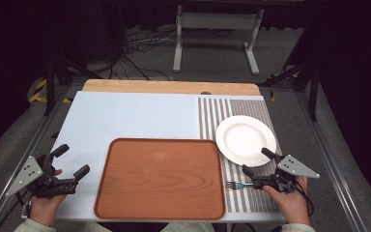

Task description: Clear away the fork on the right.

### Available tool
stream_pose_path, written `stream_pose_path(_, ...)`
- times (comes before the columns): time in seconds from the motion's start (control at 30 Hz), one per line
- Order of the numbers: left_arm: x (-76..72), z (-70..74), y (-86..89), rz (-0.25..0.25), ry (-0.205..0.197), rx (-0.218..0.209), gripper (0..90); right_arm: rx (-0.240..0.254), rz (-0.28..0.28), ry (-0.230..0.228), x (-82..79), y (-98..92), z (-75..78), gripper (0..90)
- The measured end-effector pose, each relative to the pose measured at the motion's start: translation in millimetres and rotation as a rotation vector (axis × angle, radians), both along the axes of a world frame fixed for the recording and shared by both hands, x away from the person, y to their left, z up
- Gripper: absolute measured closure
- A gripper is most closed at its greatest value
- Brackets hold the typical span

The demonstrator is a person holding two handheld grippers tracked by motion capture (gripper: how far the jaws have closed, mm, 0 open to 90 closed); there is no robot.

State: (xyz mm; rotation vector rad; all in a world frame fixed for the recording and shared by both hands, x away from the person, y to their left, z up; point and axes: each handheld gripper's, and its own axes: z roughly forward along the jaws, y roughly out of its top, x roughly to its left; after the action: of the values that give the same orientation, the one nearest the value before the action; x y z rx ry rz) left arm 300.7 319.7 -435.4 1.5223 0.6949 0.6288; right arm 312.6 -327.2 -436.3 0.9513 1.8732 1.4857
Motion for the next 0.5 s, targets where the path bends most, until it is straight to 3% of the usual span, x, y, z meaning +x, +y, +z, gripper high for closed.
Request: stream_pose_path(0.5,-0.1,0.5,0.4,0.0,0.001,-0.003,0.2,-0.001,0.012,0.005,-1.2,-0.4,2.3,3.5)
